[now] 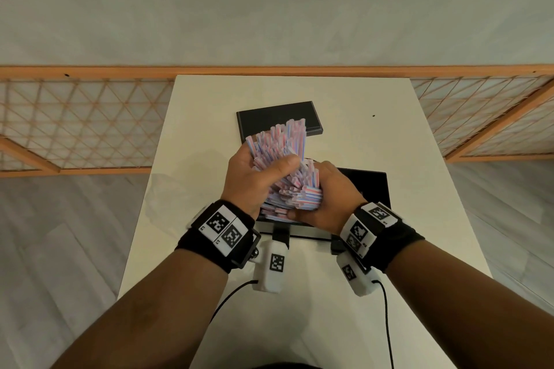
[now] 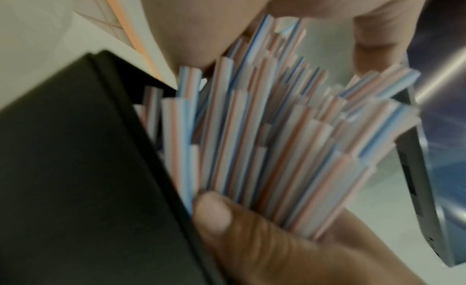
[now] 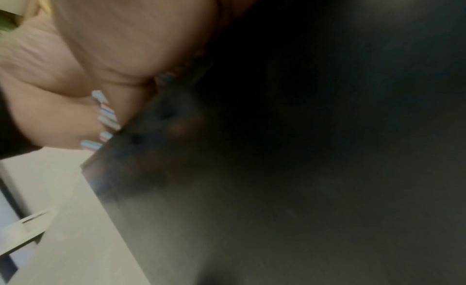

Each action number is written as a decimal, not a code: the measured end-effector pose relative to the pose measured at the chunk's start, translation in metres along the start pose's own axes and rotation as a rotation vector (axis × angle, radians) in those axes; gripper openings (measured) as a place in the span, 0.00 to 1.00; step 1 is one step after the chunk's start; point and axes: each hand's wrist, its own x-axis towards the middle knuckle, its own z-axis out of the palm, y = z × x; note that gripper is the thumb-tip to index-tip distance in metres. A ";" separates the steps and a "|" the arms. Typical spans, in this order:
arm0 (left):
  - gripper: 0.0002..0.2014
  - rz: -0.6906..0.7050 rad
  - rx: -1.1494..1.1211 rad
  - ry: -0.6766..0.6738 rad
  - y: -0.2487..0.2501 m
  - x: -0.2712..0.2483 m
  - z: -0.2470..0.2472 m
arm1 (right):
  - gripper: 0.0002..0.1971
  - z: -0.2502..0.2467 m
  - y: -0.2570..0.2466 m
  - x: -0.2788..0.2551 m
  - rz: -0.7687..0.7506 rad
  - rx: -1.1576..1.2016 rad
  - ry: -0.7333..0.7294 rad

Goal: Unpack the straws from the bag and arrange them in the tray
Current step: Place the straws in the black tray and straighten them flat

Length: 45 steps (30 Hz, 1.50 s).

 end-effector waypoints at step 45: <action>0.58 -0.203 0.160 0.465 -0.021 -0.011 0.007 | 0.34 -0.022 -0.007 -0.047 0.080 -0.145 -0.403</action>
